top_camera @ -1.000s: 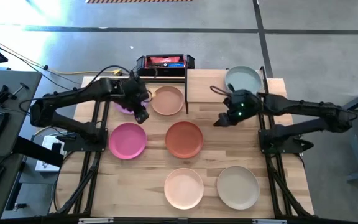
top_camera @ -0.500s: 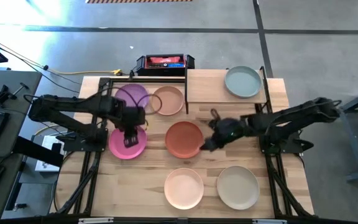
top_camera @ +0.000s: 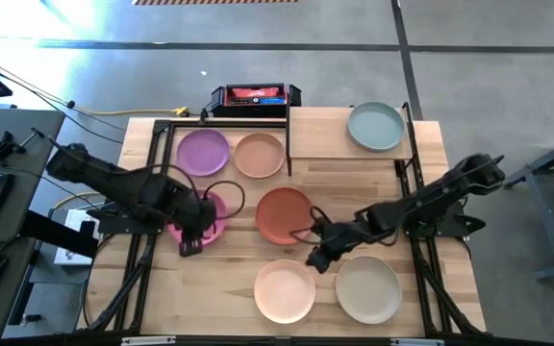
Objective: Place and stack plates onto a shelf
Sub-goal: Stack the light orange plate on top of the light blue plate on the shelf
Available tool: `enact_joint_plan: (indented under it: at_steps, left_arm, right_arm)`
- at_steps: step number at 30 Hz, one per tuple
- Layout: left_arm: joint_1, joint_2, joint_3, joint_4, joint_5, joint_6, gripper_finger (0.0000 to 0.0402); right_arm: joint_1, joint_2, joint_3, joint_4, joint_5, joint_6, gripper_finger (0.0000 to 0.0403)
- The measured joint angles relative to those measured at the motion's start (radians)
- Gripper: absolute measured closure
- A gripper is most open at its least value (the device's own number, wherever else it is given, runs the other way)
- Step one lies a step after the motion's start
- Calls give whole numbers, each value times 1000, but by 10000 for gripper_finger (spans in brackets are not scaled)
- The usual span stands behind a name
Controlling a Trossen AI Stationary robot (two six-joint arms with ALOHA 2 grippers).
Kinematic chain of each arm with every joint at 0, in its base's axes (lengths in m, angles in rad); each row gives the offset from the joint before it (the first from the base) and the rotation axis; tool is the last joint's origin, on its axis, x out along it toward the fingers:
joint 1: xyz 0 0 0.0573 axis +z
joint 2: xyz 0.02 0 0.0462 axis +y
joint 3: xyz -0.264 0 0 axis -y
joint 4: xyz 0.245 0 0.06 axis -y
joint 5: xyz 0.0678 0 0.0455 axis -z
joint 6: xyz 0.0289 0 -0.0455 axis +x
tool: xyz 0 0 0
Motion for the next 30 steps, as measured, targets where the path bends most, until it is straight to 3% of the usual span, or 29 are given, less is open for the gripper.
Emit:
enact_joint_plan:
  at_steps: [12, 21, 30]
  left_arm:
    - [-123, 0, 0, 53, -74, -118, 284]
    - [-166, 0, 0, 52, -113, -157, 284]
    - [-172, 0, 0, 52, -132, -166, 284]
  right_arm:
    - [24, 218, 257, -335, 61, -95, 313]
    - [24, 337, 331, -374, 50, -109, 313]
    - [24, 368, 331, -394, 46, -114, 313]
